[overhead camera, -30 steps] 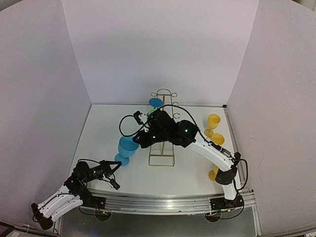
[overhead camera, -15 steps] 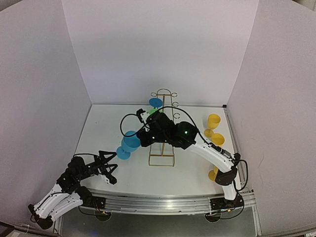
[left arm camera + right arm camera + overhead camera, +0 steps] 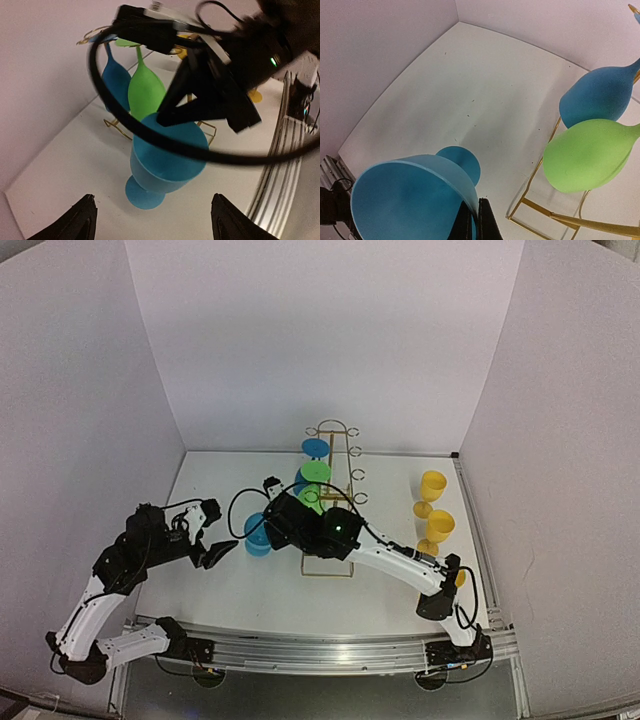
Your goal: Take the wine glass off the wine glass rack
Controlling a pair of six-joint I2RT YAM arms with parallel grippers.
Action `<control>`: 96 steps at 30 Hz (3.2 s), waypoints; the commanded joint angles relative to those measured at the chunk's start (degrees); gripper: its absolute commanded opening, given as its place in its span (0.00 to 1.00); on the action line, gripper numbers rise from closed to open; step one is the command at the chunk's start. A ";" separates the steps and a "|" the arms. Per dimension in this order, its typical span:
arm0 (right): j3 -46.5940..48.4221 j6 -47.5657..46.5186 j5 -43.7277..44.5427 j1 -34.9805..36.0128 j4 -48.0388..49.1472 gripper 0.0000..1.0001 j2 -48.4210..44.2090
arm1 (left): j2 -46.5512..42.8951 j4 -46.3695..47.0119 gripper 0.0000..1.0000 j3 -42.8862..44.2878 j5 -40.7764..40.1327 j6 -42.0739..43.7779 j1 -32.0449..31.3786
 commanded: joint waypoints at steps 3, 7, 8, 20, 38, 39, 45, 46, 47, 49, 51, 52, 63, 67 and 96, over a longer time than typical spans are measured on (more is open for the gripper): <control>3.43 5.20 7.36 1.95 3.41 0.00 3.21 | 3.63 -3.19 0.72 4.00 1.58 -31.95 3.62; 4.49 7.20 7.26 2.47 3.97 0.00 5.07 | 7.90 -6.70 0.71 5.69 -1.75 -33.18 3.64; 4.48 7.42 7.05 2.48 4.20 0.00 5.26 | 8.87 -7.75 0.70 5.92 -2.51 -32.41 3.67; 4.83 6.59 3.82 3.60 6.92 0.00 7.49 | 20.03 -13.84 0.49 11.23 -11.47 -27.68 3.58; 1.17 3.08 1.16 3.60 10.67 0.35 3.64 | 25.64 -18.62 0.00 9.99 -17.10 -20.86 6.66; 0.93 2.65 1.40 3.60 10.97 0.38 2.61 | 26.76 -18.45 0.00 10.28 -17.04 -19.94 8.30; -0.60 0.61 1.17 3.64 12.50 0.47 -2.99 | 34.14 -14.23 0.00 14.43 -17.23 -12.50 20.29; -0.97 0.30 0.89 3.62 12.85 0.47 -3.77 | 35.87 -14.36 0.00 15.90 -17.16 -11.09 22.09; -1.18 0.13 0.71 3.60 12.99 0.48 -4.38 | 37.71 -14.83 0.00 17.73 -17.15 -10.58 24.06; -1.95 -0.21 0.63 3.60 13.10 0.50 -5.63 | 41.12 -14.98 0.00 20.61 -17.24 -9.44 27.57; -3.30 -0.38 1.04 3.60 13.17 0.51 -6.90 | 43.39 -13.45 0.00 22.20 -17.43 -8.08 30.31; -4.04 -0.43 1.34 3.60 13.25 0.51 -7.58 | 44.52 -12.81 0.00 22.87 -17.55 -7.43 31.39; -6.79 -1.84 2.42 3.60 13.69 0.55 -10.47 | 57.52 -10.18 0.00 32.92 -17.01 -6.60 40.75; -7.93 -1.89 2.89 3.60 13.74 0.55 -11.26 | 60.64 -10.05 0.00 33.99 -17.12 -6.69 42.18; -8.78 -3.42 3.62 3.60 14.58 0.61 -12.28 | 57.83 -7.13 0.50 33.96 -14.17 -3.43 42.26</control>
